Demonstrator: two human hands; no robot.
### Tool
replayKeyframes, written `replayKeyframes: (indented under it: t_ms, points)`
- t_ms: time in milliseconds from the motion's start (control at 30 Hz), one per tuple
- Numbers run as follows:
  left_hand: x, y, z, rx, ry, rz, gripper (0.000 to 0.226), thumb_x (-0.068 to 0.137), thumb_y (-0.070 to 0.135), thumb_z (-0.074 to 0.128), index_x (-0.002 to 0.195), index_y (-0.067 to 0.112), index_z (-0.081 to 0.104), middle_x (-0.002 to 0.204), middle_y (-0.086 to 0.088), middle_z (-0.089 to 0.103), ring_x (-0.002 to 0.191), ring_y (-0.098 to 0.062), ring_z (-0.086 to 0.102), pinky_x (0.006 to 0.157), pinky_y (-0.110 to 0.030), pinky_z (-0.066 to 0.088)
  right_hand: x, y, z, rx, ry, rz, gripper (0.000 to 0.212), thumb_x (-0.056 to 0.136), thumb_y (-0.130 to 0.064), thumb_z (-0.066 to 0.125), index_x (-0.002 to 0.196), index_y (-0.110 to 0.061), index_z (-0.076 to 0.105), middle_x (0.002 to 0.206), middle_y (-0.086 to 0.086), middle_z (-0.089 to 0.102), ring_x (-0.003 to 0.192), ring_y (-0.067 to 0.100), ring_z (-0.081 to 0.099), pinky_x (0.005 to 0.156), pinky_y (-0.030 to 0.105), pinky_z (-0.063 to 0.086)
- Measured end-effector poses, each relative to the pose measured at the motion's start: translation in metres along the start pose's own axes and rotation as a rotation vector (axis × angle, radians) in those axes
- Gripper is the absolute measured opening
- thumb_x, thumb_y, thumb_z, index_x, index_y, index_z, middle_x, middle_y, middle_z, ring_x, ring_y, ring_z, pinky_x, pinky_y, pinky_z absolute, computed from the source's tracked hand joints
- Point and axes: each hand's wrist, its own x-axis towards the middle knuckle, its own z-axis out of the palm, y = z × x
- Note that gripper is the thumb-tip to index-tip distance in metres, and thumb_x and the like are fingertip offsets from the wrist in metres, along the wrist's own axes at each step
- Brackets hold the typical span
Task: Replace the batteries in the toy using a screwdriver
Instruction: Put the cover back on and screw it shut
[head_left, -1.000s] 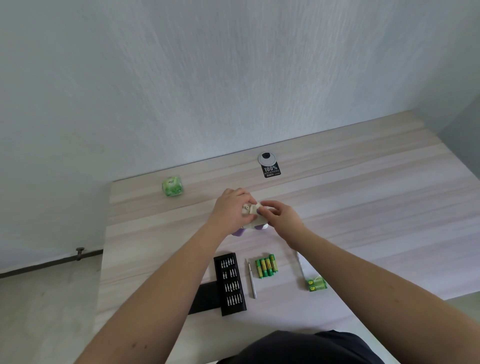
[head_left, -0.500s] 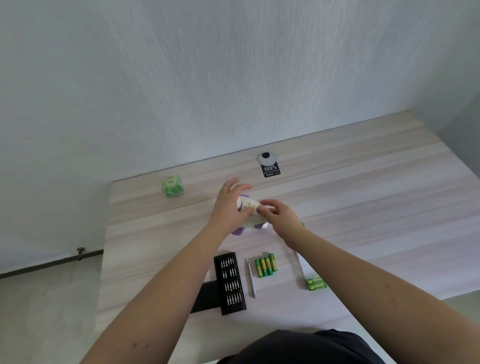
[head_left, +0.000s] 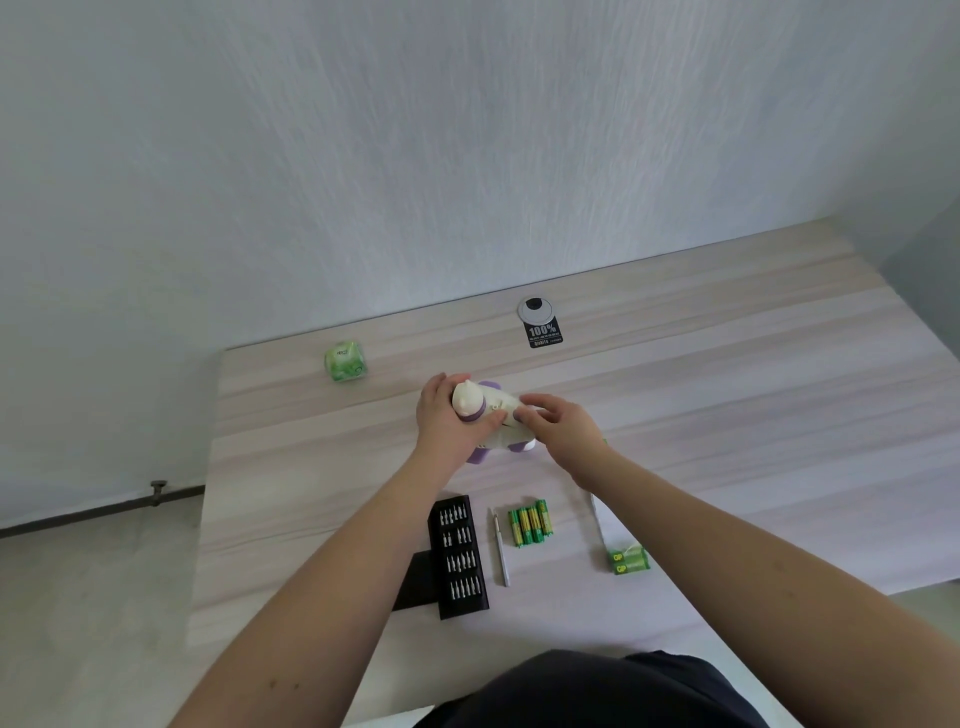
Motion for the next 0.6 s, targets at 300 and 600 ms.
replayKeyframes:
  t_ms: [300,600]
  points:
    - [-0.001,-0.004,0.000,0.013,-0.007,0.019,0.066,0.066,0.034,0.087,0.122,0.024,0.055,0.141,-0.003,0.038,0.133,-0.023,0.037,0.114,-0.040,0.030,-0.002,-0.001,-0.004,-0.063,-0.035,-0.017,0.034,0.087,-0.040,0.065,0.119,-0.028,0.064,0.106,-0.001,0.072,0.100,0.018,0.065,0.093,0.041,0.052]
    - [0.000,-0.001,-0.002,0.010,-0.015,0.012,0.064,0.067,0.036,0.085,0.122,0.024,0.054,0.137,-0.002,0.041,0.129,-0.022,0.042,0.112,-0.041,0.034,-0.014,-0.010,0.012,-0.050,-0.027,0.011,0.037,0.097,-0.047,0.043,0.129,-0.029,0.045,0.104,0.006,0.067,0.088,0.014,0.065,0.086,0.035,0.050]
